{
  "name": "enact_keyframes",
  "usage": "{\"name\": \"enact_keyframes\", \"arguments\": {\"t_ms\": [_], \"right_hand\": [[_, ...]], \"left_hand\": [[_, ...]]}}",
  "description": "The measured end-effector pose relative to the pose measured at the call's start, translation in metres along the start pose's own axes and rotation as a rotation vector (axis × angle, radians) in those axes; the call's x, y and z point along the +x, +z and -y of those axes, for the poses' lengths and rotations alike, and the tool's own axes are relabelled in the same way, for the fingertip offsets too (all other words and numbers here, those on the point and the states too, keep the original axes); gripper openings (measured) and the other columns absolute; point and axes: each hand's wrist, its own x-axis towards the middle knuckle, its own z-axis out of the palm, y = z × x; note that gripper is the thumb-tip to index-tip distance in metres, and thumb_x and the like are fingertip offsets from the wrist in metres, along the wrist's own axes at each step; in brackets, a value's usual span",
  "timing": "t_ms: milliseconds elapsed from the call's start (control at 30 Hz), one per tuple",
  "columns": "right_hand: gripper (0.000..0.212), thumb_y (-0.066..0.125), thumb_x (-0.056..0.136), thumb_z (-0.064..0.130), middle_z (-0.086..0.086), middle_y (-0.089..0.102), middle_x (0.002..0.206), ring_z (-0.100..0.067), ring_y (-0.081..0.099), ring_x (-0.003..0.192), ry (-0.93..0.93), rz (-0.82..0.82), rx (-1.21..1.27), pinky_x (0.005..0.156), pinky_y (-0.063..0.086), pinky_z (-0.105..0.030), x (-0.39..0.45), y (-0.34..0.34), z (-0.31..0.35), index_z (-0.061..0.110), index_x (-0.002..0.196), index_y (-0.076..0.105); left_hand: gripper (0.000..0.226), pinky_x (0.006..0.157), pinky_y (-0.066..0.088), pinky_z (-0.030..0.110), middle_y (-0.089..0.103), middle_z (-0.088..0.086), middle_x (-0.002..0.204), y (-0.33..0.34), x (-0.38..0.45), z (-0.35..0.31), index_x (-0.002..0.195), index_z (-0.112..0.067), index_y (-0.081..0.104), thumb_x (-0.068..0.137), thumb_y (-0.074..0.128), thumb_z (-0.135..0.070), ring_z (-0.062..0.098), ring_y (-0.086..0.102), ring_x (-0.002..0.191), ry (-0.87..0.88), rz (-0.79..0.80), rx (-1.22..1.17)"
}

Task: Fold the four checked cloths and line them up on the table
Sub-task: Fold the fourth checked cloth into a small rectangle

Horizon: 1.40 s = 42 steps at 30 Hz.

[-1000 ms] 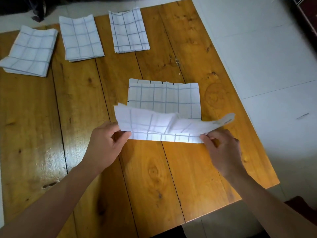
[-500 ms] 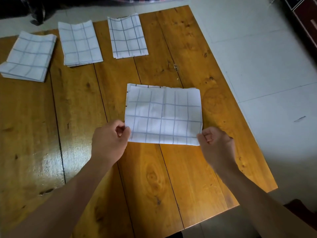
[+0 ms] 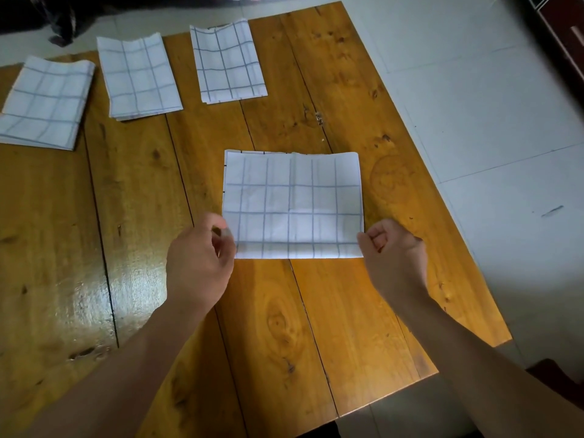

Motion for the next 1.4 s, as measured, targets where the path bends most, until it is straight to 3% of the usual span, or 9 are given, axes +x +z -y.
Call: {"name": "enact_keyframes", "arguments": {"t_ms": [133,233,400,533,633,967,1100,1200,1400], "right_hand": [[0.025,0.069,0.088,0.017,-0.001,0.059,0.111,-0.02,0.053,0.104,-0.206,0.001,-0.192,0.085,0.039,-0.029,-0.004,-0.001,0.003,0.02,0.112,0.062],[0.033,0.07,0.086,0.008,-0.006,0.058,0.124,-0.026,0.052,0.118,-0.469,0.069,-0.169,0.093,0.043,-0.036,-0.01,0.008,0.007,0.015,0.117,0.065],[0.037,0.059,0.097,0.027,-0.007,0.048,0.146,-0.023,0.034,0.143,-0.549,0.24,-0.086,0.112,0.038,-0.041,-0.011,0.031,0.015,0.012,0.13,0.059],[0.052,0.038,0.102,0.04,-0.01,0.036,0.156,-0.022,0.02,0.15,-0.515,0.256,-0.104,0.119,0.026,-0.035,-0.011,0.043,0.034,0.01,0.142,0.048],[0.058,0.041,0.101,0.037,-0.012,0.022,0.162,-0.025,0.007,0.152,-0.567,0.298,-0.21,0.123,0.015,-0.041,-0.013,0.055,0.046,0.009,0.151,0.033],[0.072,0.017,0.1,0.063,-0.004,-0.018,0.164,-0.018,-0.021,0.149,-0.506,0.386,-0.477,0.122,-0.005,-0.042,0.0,0.043,0.011,0.027,0.156,-0.011],[0.073,0.01,0.098,0.066,-0.005,-0.022,0.163,-0.019,-0.022,0.149,-0.508,0.391,-0.518,0.122,-0.006,-0.042,0.0,0.041,0.01,0.028,0.154,-0.017],[0.073,0.01,0.098,0.066,-0.005,-0.023,0.162,-0.019,-0.024,0.148,-0.5,0.402,-0.503,0.122,-0.006,-0.042,0.001,0.04,0.011,0.029,0.154,-0.018],[0.073,0.014,0.098,0.066,-0.004,-0.021,0.163,-0.019,-0.022,0.149,-0.517,0.395,-0.477,0.122,-0.008,-0.041,0.0,0.039,0.011,0.03,0.155,-0.014]], "left_hand": [[0.015,0.061,0.037,0.029,0.048,-0.01,0.069,0.002,-0.003,0.004,0.085,-0.022,0.056,0.089,0.063,-0.009,0.015,0.047,0.064,0.123,0.007,0.123],[0.015,0.06,0.038,0.029,0.047,-0.008,0.076,0.003,-0.005,0.007,0.086,-0.02,0.059,0.087,0.064,-0.007,0.014,0.046,0.067,0.138,-0.009,0.135],[0.019,0.053,0.047,0.035,0.051,-0.006,0.077,0.005,-0.01,0.005,0.084,-0.019,0.059,0.083,0.064,-0.001,0.018,0.049,0.074,0.135,-0.03,0.166],[0.02,0.053,0.044,0.034,0.054,-0.003,0.079,0.008,-0.012,0.001,0.084,-0.016,0.059,0.078,0.063,0.002,0.022,0.05,0.073,0.127,-0.04,0.23],[0.018,0.055,0.043,0.035,0.054,-0.003,0.078,0.009,-0.012,0.002,0.084,-0.016,0.057,0.078,0.059,0.001,0.022,0.05,0.073,0.133,-0.025,0.234],[0.01,0.059,0.046,0.041,0.056,-0.001,0.081,0.008,-0.011,-0.001,0.085,-0.016,0.055,0.084,0.057,-0.007,0.024,0.05,0.079,0.091,0.014,0.27],[0.01,0.077,0.04,0.041,0.061,0.007,0.092,0.017,-0.013,-0.02,0.095,-0.011,0.064,0.085,0.061,-0.01,0.028,0.053,0.091,0.286,-0.027,0.392],[0.02,0.088,0.037,0.036,0.062,0.004,0.108,0.037,-0.017,-0.043,0.108,-0.012,0.065,0.089,0.061,-0.019,0.022,0.051,0.105,0.469,0.048,0.341],[0.034,0.099,0.033,0.036,0.051,-0.001,0.137,0.055,-0.017,-0.051,0.123,-0.022,0.057,0.089,0.054,-0.023,0.023,0.045,0.129,0.415,0.191,0.341]]}}
